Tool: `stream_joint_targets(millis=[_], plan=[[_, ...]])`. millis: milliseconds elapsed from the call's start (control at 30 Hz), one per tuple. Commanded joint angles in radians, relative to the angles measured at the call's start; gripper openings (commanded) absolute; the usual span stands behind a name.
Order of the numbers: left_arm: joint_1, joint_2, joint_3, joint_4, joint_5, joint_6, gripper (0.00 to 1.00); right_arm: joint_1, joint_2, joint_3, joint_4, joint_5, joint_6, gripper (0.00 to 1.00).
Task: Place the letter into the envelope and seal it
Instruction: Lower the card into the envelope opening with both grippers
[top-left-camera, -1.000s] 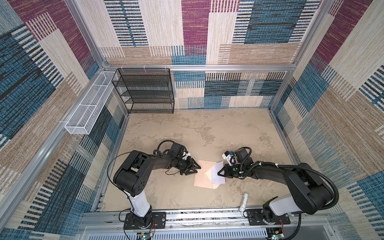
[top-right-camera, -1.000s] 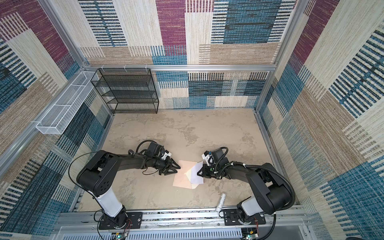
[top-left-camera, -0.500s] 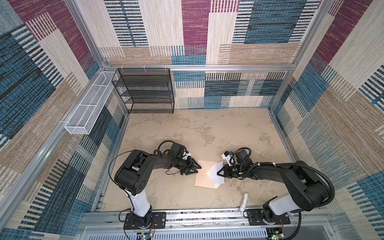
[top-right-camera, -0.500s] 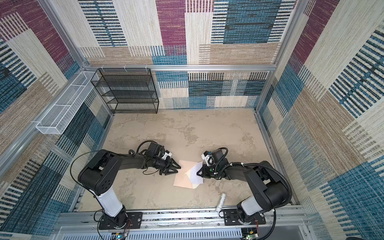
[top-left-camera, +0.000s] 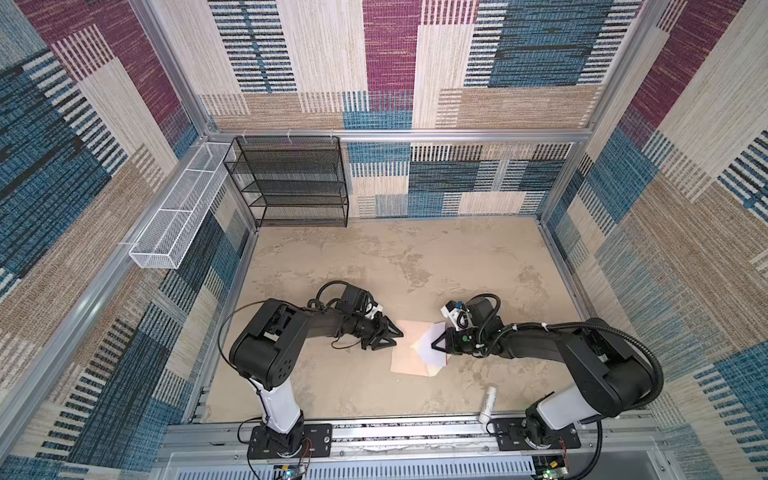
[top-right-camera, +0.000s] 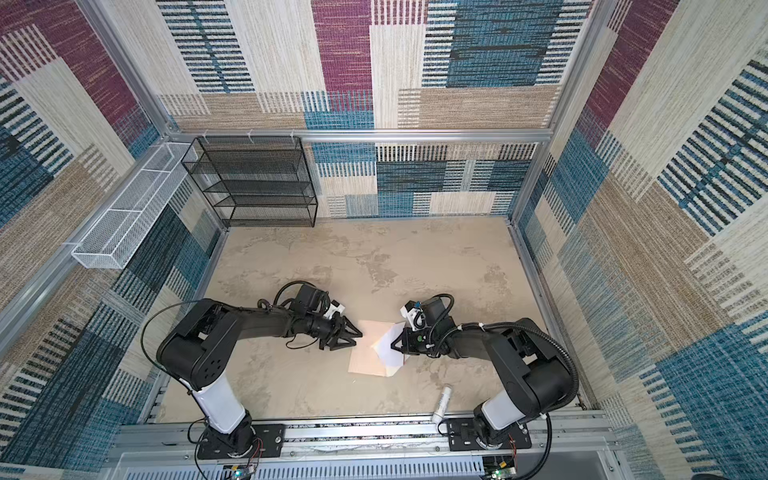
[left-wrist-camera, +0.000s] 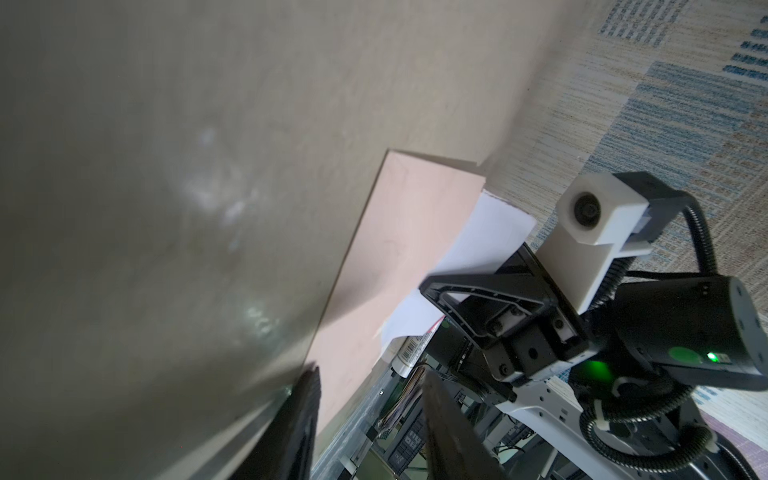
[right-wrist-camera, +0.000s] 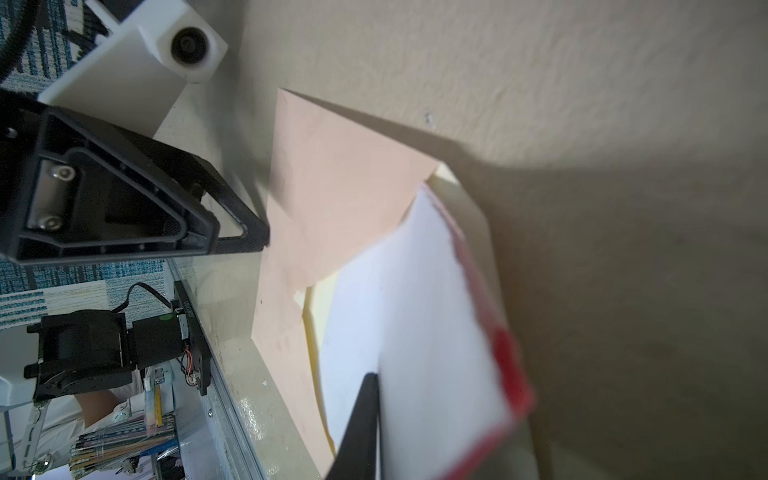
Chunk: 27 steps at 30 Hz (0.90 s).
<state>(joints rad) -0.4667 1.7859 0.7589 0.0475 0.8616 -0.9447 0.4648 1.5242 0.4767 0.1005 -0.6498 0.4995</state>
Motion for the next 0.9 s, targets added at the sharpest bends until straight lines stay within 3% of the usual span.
stream_joint_targets(millis=[0, 200, 333, 867], plan=[[0.006, -0.009, 0.012, -0.170, -0.141, 0.055, 0.45, 0.001, -0.035, 0.014, -0.033, 0.019, -0.013, 0.19], [0.008, -0.025, 0.041, -0.239, -0.162, 0.100, 0.46, -0.002, -0.083, 0.046, -0.125, 0.037, -0.037, 0.43], [0.008, -0.024, 0.043, -0.233, -0.156, 0.099, 0.45, -0.003, -0.091, 0.051, -0.153, 0.035, -0.038, 0.46], [0.008, -0.018, 0.036, -0.207, -0.147, 0.083, 0.43, -0.003, -0.064, 0.035, -0.138, 0.003, -0.011, 0.16]])
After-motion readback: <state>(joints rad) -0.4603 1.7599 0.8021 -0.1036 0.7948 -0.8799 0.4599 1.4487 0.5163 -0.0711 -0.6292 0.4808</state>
